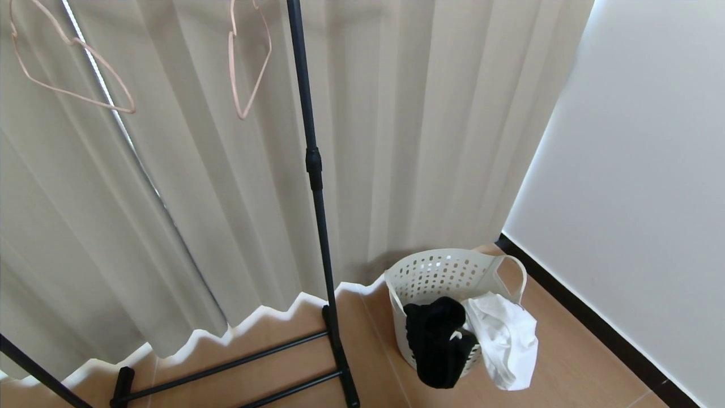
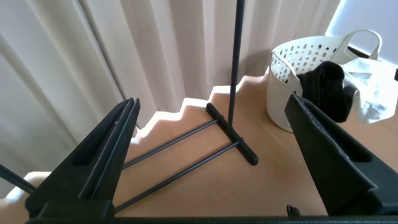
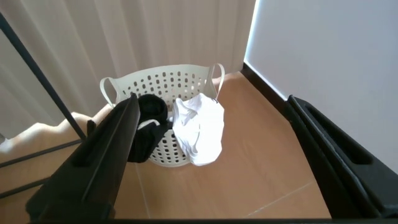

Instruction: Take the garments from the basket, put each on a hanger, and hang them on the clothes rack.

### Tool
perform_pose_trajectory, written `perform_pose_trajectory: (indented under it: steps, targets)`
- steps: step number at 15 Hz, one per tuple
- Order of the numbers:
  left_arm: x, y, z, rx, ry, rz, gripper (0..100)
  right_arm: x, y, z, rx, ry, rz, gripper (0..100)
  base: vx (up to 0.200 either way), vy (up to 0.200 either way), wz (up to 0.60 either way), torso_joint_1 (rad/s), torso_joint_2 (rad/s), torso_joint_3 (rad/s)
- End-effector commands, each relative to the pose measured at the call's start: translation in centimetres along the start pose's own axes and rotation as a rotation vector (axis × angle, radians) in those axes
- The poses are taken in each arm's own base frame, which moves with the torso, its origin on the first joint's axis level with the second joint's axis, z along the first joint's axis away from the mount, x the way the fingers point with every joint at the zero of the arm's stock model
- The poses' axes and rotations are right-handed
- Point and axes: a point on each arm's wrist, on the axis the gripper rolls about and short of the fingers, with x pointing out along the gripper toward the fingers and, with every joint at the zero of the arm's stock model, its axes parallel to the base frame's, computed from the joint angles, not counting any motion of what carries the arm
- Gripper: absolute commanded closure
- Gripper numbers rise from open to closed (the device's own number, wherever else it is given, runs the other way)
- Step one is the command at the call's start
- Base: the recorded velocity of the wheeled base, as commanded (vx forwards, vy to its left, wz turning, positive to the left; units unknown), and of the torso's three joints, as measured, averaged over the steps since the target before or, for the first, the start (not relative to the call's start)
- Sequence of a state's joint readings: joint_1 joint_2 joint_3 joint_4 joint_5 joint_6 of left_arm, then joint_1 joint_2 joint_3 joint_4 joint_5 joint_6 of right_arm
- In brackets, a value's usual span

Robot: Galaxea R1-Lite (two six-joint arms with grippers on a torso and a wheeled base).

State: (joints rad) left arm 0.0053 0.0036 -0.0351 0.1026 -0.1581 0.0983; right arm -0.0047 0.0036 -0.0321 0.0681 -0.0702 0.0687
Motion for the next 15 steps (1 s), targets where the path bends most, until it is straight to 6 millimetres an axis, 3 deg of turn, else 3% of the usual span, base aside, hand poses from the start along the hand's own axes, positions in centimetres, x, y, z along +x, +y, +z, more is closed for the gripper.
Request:
perform_pose_trajectory:
  steps: [1, 15]
  targets:
    - [0.0, 0.0, 0.02, 0.002, -0.002, 0.001, 0, 0.0, 0.0, 0.01, 0.0, -0.001, 0.0, 0, 0.0, 0.0, 0.0, 0.002, 0.16, -0.036]
    - [0.0, 0.0, 0.02, 0.0, -0.002, 0.001, 0, 0.0, 0.0, 0.01, -0.001, -0.001, 0.0, 0, 0.0, 0.0, 0.0, 0.004, 0.02, -0.182]
